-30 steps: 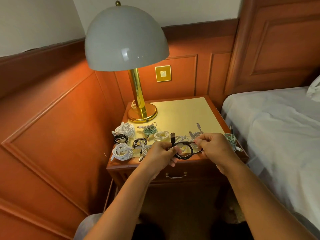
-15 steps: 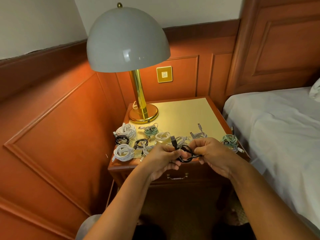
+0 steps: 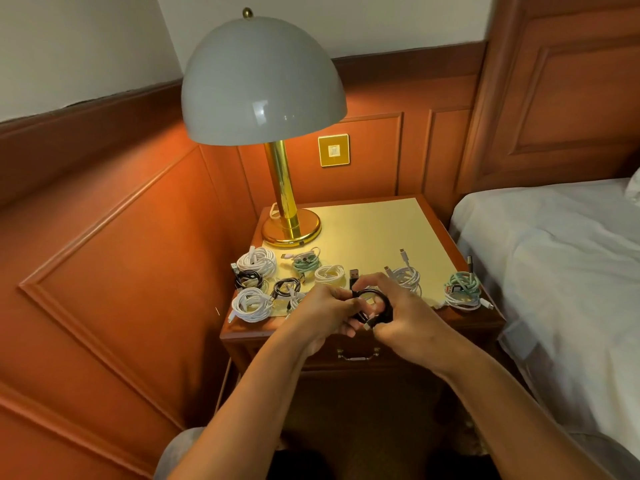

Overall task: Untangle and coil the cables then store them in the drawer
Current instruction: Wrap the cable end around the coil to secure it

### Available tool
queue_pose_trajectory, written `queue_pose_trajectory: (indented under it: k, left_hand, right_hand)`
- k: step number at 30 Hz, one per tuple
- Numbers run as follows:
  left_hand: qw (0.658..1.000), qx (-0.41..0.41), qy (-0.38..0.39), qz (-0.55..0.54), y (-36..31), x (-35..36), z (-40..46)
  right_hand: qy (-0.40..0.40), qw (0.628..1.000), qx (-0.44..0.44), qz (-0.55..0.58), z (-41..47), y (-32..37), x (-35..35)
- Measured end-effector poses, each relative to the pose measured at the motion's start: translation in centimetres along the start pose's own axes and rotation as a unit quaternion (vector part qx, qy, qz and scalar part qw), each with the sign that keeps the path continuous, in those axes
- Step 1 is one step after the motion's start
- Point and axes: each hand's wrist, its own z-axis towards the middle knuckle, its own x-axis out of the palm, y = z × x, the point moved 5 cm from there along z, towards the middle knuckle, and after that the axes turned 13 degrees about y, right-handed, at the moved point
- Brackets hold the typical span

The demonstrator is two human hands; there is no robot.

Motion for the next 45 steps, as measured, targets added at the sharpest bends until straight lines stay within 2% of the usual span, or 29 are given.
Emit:
queue_pose_trajectory:
  k: [2,4,7,10,14,17,20,25,28,32,34,38,41,43,45]
  left_hand:
    - [1.0,-0.002,0.005,0.019,0.0,-0.2,-0.1]
    - [1.0,-0.002,0.017,0.017,0.1,-0.1,-0.2]
    - [1.0,0.003,0.027,0.002,-0.1,0.1,-0.1]
    - [1.0,0.005,0.0,0.029,0.0,0.2,0.1]
    - [0.997,0.016,-0.028,0.064,-0.1,0.6,0.0]
    - [0.994,0.031,-0.022,0.102,-0.7,1.4,-0.1]
    - [0.99,0.032,-0.019,0.137,-0.8,1.9,-0.3]
    - [0.979,0.018,-0.018,0.202,-0.5,2.0,-0.2]
    - [0.976,0.014,-0.02,0.217,-0.5,2.2,0.1]
    - [0.966,0.03,-0.022,0.254,-1.1,2.3,0.3]
    - [0.959,0.041,-0.04,0.279,-1.4,2.1,0.3]
    - [0.947,0.102,-0.1,0.286,-2.3,1.4,-0.1]
    - [0.951,0.137,-0.101,0.259,-2.6,1.2,-0.4]
    - [0.959,0.144,-0.086,0.226,-2.3,1.2,-0.2]
    - [0.974,0.146,-0.077,0.152,-1.5,1.0,0.2]
  right_hand:
    - [-0.013,0.997,-0.017,-0.076,-0.2,-0.2,0.2]
    - [-0.056,0.994,-0.042,-0.083,-0.4,-0.4,0.2]
    - [-0.147,0.986,-0.074,0.006,-0.8,-0.2,0.1]
    - [-0.258,0.964,-0.047,0.035,-1.3,0.0,-1.5]
    - [-0.367,0.899,-0.067,0.23,-1.7,0.0,-3.8]
    - [-0.404,0.877,-0.04,0.256,-1.4,-0.8,-4.6]
    - [-0.371,0.904,0.006,0.211,-0.6,-2.0,-4.8]
    - [-0.208,0.974,0.069,0.066,0.4,-2.9,-4.1]
    - [-0.149,0.986,0.08,-0.01,0.5,-2.4,-4.1]
    - [-0.151,0.982,0.098,-0.047,0.5,-2.3,-4.2]
    - [-0.137,0.986,0.091,-0.04,0.5,-2.2,-4.1]
    - [-0.045,0.996,0.072,-0.003,0.3,-1.5,-3.0]
    - [-0.052,0.996,0.071,0.032,0.4,-1.9,-2.6]
    - [-0.089,0.984,0.078,0.135,0.4,-2.6,-2.6]
    - [-0.106,0.949,0.091,0.283,0.2,-3.2,-2.5]
